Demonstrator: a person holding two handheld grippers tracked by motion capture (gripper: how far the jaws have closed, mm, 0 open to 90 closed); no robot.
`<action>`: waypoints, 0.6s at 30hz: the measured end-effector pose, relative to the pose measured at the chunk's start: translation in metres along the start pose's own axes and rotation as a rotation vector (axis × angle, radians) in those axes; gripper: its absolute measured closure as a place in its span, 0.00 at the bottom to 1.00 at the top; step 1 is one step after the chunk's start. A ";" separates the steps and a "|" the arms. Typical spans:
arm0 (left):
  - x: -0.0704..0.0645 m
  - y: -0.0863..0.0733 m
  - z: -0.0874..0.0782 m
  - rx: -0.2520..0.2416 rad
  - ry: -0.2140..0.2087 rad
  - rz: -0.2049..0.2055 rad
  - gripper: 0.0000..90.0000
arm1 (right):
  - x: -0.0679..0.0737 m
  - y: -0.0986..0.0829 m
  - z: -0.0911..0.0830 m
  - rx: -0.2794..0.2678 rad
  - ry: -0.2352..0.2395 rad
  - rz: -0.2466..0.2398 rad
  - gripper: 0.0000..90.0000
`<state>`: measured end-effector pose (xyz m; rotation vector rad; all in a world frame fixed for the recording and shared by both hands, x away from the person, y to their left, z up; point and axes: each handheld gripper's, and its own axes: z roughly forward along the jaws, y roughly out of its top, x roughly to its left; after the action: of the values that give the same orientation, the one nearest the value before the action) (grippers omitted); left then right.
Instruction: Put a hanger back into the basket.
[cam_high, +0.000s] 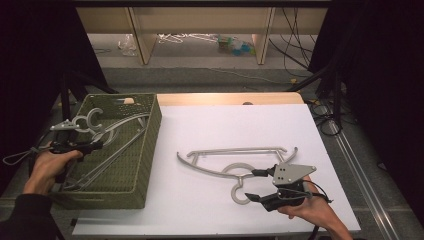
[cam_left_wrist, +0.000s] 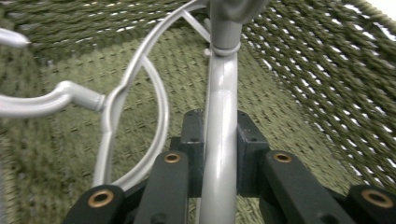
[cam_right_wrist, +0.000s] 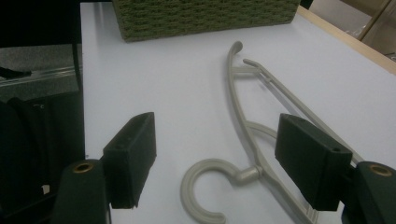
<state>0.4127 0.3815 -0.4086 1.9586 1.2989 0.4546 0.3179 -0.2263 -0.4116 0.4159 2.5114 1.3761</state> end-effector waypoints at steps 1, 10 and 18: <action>0.001 -0.001 0.000 -0.008 0.017 -0.004 0.84 | 0.000 0.000 0.000 -0.002 -0.001 -0.003 0.34; 0.005 -0.008 0.008 0.095 0.089 0.017 0.79 | 0.000 0.000 0.001 0.002 0.002 -0.005 0.34; 0.010 -0.004 -0.009 0.051 0.147 -0.011 0.70 | -0.002 -0.001 0.002 -0.002 -0.001 0.004 0.34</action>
<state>0.4086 0.3949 -0.4071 1.9906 1.4243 0.5741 0.3203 -0.2262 -0.4131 0.4211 2.5096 1.3790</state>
